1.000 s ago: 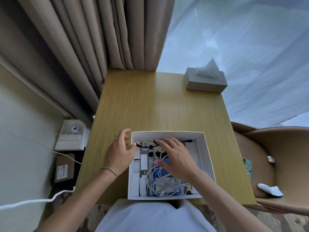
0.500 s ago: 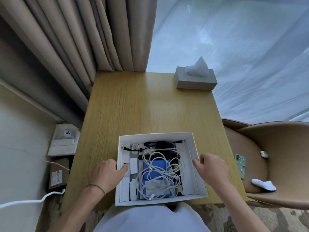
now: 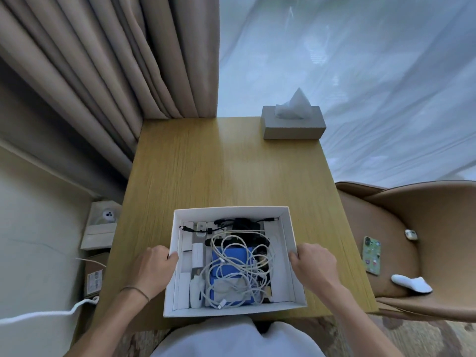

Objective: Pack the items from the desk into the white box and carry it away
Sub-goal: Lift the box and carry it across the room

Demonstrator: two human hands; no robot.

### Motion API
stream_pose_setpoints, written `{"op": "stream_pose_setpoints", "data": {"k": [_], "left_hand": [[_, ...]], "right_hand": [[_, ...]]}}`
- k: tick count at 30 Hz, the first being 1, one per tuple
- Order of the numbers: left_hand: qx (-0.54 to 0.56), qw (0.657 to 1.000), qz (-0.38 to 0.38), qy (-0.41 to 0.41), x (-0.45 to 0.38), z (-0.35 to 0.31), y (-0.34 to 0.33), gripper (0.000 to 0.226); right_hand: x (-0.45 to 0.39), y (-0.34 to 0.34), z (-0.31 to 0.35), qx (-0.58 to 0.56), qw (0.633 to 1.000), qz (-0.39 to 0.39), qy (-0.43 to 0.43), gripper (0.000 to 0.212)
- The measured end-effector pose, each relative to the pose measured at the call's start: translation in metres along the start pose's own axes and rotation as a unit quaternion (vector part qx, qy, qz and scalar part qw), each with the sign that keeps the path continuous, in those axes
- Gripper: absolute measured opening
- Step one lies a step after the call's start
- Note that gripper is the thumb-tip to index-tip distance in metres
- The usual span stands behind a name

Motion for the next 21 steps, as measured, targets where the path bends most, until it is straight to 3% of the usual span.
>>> {"op": "stream_pose_setpoints", "data": {"k": [10,21], "left_hand": [[-0.042,0.992,-0.009,-0.118,-0.016,-0.023,0.048,0.054],[-0.097,0.950,0.037,-0.295,-0.011,-0.049,0.059,0.053]], "right_hand": [[0.044,0.010,0.009,-0.037,0.990,-0.065,-0.124,0.046],[0.161,-0.016,0.037,-0.114,0.935,-0.153,-0.299,0.043]]}}
Point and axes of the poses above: each hand's wrist, its own x-axis away from the middle knuckle, its own y-axis out of the back of the hand, z = x × y, the point moved 3 cm from there along -x, towards the middle knuckle, and after that the axes turned 9 degrees about y, right-handed, at the moved point
